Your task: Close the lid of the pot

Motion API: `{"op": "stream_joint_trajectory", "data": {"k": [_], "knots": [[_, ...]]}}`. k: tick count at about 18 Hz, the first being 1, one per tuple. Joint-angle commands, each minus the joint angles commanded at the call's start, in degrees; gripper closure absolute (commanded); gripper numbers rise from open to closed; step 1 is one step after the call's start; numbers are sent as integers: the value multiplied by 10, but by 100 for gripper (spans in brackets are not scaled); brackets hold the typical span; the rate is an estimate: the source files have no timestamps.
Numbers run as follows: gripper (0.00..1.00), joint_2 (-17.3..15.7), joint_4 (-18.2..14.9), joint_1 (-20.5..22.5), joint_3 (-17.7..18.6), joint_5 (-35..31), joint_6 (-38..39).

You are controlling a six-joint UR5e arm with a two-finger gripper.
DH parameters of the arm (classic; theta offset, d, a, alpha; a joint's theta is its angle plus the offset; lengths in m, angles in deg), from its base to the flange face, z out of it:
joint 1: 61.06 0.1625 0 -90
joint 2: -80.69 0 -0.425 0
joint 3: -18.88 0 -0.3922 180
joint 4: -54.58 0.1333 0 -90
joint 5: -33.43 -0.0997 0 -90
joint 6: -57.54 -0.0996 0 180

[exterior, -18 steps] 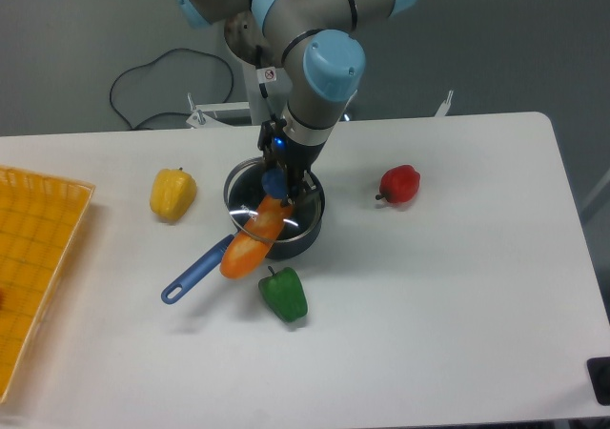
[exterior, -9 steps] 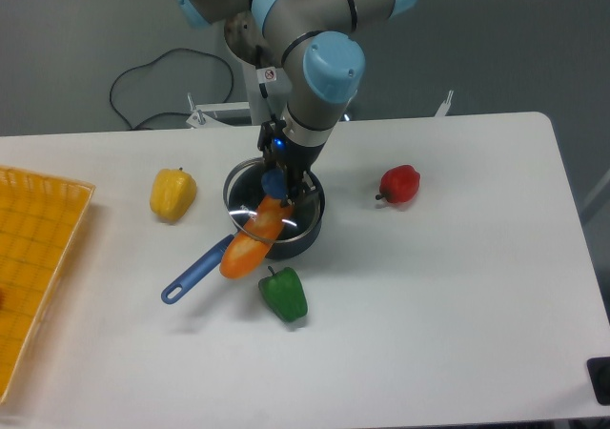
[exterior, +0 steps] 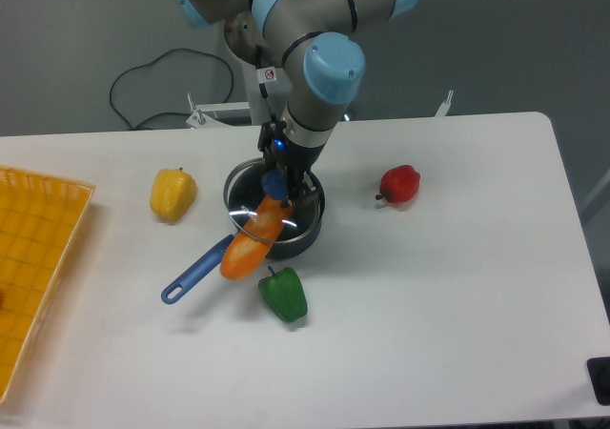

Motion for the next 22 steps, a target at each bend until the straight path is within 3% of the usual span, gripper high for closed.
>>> {"op": "stream_joint_trajectory", "data": {"k": [22], "knots": [[43, 0, 0, 0, 2, -11, -10]]}}
